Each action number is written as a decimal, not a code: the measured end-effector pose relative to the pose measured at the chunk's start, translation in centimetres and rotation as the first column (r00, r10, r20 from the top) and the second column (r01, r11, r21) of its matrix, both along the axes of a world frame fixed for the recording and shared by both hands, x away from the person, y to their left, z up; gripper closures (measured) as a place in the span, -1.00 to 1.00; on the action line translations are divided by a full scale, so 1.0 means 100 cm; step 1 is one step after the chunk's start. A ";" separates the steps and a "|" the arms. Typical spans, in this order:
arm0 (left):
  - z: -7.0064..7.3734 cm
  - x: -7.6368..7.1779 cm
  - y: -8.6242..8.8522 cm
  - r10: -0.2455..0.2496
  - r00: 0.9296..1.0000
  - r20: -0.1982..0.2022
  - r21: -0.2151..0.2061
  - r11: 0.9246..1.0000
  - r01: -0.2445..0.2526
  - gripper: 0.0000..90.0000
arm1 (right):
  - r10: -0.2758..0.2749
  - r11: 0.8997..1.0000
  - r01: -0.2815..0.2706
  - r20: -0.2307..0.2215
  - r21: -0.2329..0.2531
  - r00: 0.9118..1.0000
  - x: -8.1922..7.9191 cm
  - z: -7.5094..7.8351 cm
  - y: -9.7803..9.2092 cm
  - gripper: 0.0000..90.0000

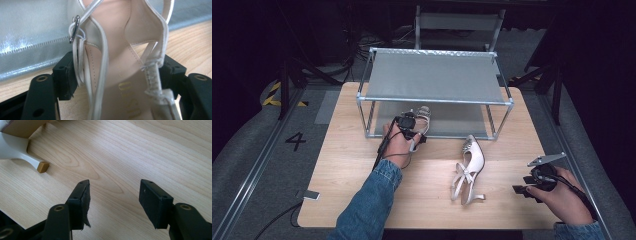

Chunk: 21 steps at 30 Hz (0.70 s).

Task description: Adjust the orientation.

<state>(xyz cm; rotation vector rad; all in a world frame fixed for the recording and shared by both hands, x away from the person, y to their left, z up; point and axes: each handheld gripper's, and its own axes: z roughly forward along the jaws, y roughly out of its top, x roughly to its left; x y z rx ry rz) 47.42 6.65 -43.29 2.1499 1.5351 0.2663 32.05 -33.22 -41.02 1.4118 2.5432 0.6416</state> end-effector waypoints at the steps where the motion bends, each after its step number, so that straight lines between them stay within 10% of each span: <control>1: 0.001 -0.002 0.000 -0.011 1.000 0.016 0.004 1.000 0.011 -0.34 | 0.004 1.000 -0.004 0.004 -0.001 1.000 0.001 0.000 0.001 -0.05; 11: 0.032 -0.018 0.018 -0.027 0.995 0.097 -0.022 0.999 0.029 -0.30 | 0.031 0.999 -0.031 0.012 -0.008 0.999 0.008 -0.001 0.007 -0.07; 16: 0.050 -0.047 0.028 -0.059 0.985 0.161 -0.044 0.997 0.066 -0.27 | 0.048 0.999 -0.048 0.008 -0.010 0.999 0.011 -0.001 0.013 -0.07; 21: 0.056 -0.076 0.040 -0.107 0.984 0.140 -0.039 0.993 0.113 -0.24 | 0.061 0.998 -0.061 0.009 -0.013 0.998 0.015 -0.001 0.018 -0.07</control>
